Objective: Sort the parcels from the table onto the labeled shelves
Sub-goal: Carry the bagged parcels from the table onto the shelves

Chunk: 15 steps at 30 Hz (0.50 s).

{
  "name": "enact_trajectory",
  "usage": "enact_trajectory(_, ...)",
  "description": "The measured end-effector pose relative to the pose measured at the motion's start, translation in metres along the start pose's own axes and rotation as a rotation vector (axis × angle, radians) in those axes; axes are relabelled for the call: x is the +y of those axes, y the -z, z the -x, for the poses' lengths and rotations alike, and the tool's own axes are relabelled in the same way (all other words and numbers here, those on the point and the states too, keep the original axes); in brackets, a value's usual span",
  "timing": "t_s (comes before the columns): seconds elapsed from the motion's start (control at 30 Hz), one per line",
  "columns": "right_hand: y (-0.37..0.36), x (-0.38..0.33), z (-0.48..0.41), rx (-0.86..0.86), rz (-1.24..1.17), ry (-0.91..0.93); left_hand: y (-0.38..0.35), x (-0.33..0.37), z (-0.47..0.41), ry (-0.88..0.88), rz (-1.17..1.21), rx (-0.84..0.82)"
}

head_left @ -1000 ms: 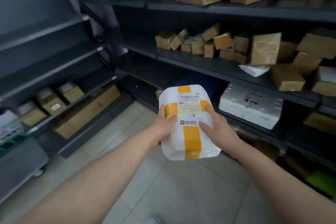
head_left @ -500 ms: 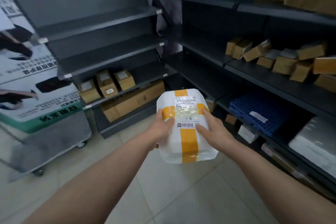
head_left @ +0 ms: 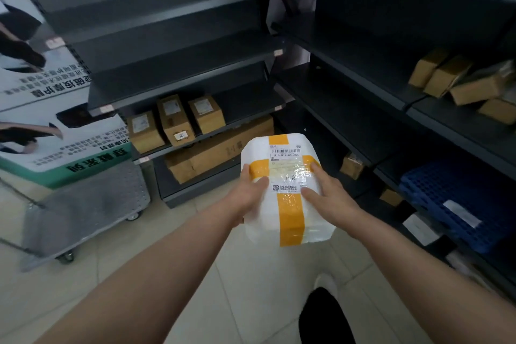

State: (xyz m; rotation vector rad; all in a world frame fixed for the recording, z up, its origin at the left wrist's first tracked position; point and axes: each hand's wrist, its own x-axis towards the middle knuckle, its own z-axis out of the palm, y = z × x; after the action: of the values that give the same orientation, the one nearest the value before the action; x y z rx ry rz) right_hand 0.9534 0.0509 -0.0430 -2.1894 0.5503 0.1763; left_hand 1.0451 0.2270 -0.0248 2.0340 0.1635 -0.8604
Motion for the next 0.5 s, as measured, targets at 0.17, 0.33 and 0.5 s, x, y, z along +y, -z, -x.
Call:
enact_trajectory(0.17, 0.021, -0.008, -0.094, -0.049, -0.036, 0.024, 0.004, 0.049, -0.066, 0.025, 0.033, 0.035)
enact_trajectory(0.33, 0.046, -0.022, -0.183, -0.116, -0.01, 0.041, 0.009, 0.101, -0.128, 0.079, 0.059, 0.078)
enact_trajectory(0.5, 0.055, -0.03, -0.255, -0.197, 0.03, 0.028, 0.016, 0.127, -0.178, 0.159, 0.123, 0.113)
